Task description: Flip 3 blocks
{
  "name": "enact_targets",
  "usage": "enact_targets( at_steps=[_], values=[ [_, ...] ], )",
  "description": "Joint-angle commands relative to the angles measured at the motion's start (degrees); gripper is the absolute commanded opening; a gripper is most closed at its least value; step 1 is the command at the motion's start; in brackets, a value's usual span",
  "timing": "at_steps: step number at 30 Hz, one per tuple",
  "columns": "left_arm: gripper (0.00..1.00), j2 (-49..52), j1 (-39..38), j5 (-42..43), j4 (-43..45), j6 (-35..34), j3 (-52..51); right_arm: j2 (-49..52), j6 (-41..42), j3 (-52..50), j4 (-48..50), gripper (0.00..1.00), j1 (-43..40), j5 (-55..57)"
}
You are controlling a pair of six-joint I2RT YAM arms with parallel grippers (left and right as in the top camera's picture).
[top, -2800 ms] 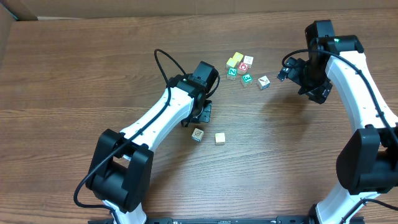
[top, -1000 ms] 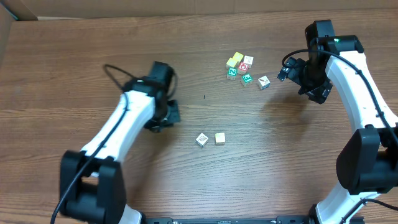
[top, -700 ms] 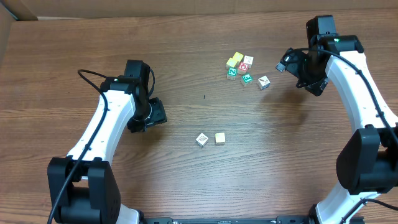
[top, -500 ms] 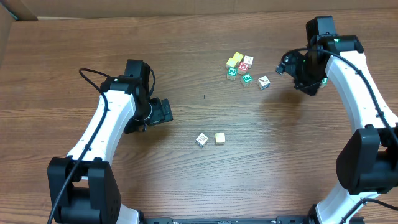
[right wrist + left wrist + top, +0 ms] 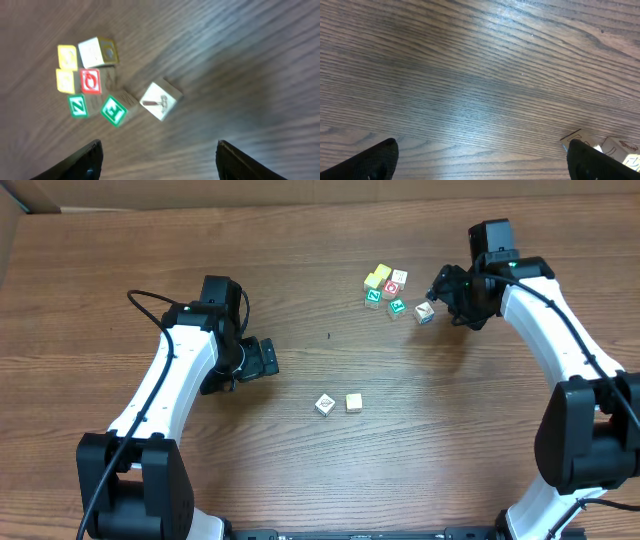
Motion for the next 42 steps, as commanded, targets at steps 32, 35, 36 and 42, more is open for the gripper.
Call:
enact_targets(
  at_steps=[32, 35, 36, 42],
  values=[
    [1.00, -0.59, -0.02, 0.44, 0.11, 0.35, 0.37, 8.13, 22.73, -1.55, 8.31, 0.58, 4.72, 9.77],
    [0.99, -0.59, -0.02, 0.44, 0.11, 0.35, 0.37, 8.15, 22.73, -1.55, 8.31, 0.58, 4.72, 9.77],
    [1.00, -0.59, -0.02, 0.44, 0.11, 0.35, 0.37, 8.37, 22.75, -1.57, 8.31, 0.58, 4.74, 9.79],
    [1.00, -0.59, -0.02, 0.44, 0.11, 0.35, 0.37, 10.99, 25.49, -1.57, 10.03, 0.59, 4.87, 9.16]
  ],
)
